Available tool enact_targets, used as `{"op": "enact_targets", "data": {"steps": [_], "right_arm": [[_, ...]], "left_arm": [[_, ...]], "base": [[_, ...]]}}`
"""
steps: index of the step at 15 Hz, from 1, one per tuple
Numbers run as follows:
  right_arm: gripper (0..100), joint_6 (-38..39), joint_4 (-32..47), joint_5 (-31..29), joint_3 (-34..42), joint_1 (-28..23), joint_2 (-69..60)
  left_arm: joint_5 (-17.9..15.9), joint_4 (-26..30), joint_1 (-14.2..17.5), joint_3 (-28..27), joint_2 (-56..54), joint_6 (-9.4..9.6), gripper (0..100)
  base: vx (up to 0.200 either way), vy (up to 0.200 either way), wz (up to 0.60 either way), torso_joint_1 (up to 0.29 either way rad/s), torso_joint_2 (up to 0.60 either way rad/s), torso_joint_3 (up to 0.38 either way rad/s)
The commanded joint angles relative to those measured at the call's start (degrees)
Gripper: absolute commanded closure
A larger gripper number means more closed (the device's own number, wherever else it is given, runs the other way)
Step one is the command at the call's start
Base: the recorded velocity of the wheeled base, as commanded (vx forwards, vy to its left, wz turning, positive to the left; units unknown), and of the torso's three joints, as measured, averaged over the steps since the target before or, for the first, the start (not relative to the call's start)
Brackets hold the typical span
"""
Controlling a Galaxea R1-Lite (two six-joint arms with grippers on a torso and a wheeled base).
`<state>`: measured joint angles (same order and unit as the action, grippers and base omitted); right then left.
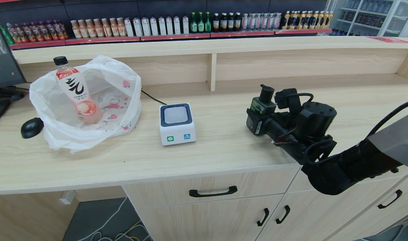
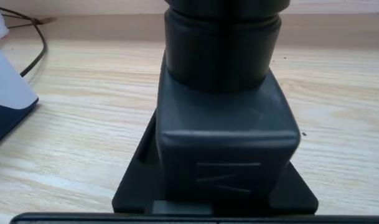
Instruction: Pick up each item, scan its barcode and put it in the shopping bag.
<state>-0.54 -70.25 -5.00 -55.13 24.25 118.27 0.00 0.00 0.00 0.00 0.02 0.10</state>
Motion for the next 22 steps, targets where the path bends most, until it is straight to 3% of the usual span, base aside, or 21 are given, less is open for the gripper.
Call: {"op": "enact_targets", "data": {"steps": [1,11,16,19,22], "right_arm": [[100,-0.08,-0.06,0.08,-0.25,0.01,0.03],[100,-2.36,0.29,0.16,0.72,1.24,-4.45],[100,-5.00,1.79,1.13,4.68,2.47,-14.30],[100,-8.08,8.73,1.04,7.93,2.47,-25.11],[100,-9.40,10.75,-0.45,11.36,2.47,-31.00]], "left_arm": [[0.00,0.00,-0.09,0.00,-0.02,-0.01,0],[0.00,0.00,0.00,0.00,-0.02,-0.01,0],[0.00,0.00,-0.09,0.00,-0.02,-0.01,0],[0.00,0.00,0.00,0.00,-0.02,-0.01,0],[0.00,0.00,0.00,0.00,-0.02,-0.01,0]], "base": [[0.000,0.000,0.00,0.000,0.00,0.000],[0.000,0.000,0.00,0.000,0.00,0.000],[0.000,0.000,0.00,0.000,0.00,0.000],[0.000,0.000,0.00,0.000,0.00,0.000],[0.000,0.000,0.00,0.000,0.00,0.000]]}}
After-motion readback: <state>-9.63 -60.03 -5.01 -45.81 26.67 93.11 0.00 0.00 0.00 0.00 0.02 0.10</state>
